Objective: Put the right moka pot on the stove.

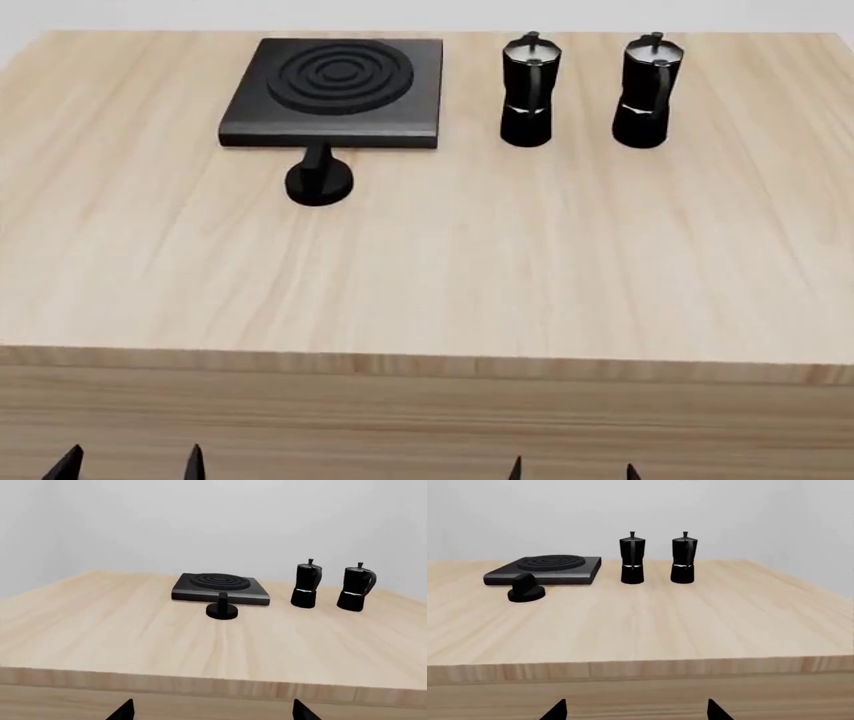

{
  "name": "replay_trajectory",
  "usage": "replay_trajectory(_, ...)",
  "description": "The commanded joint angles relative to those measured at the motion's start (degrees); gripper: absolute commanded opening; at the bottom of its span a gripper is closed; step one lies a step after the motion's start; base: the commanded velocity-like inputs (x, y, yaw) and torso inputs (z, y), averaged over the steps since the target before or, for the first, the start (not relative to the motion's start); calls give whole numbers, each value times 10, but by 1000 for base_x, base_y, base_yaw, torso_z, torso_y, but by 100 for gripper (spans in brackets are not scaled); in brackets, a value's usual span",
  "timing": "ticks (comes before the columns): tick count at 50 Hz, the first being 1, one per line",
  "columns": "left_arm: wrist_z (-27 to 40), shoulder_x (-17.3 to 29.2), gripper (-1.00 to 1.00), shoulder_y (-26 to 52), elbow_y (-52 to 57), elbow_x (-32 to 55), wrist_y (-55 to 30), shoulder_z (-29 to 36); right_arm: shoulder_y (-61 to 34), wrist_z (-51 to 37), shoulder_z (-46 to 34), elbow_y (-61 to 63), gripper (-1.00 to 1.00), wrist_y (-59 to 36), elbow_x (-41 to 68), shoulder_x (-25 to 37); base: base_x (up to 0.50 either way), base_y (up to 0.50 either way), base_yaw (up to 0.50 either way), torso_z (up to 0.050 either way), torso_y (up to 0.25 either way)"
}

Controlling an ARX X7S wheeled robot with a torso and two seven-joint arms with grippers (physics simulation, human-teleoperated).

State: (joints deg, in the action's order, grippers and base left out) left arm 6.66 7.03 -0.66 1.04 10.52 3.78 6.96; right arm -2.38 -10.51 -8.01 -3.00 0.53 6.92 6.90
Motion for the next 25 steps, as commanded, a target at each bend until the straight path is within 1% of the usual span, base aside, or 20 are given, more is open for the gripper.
replay_trajectory(1, 5, 5, 100, 1, -2, 7, 5, 5, -1, -9, -8, -1, 100, 2, -1, 5, 152, 0, 0, 0, 0)
replay_trajectory(13, 15, 10, 100, 4, -2, 5, -2, 13, -5, -13, -11, -12, 100, 7, 8, 8, 162, 0, 0, 0, 0)
replay_trajectory(25, 25, 12, 100, 6, -11, 3, 8, 16, -6, -20, -15, -12, 100, 8, 10, 12, 239, 0, 0, 0, 0)
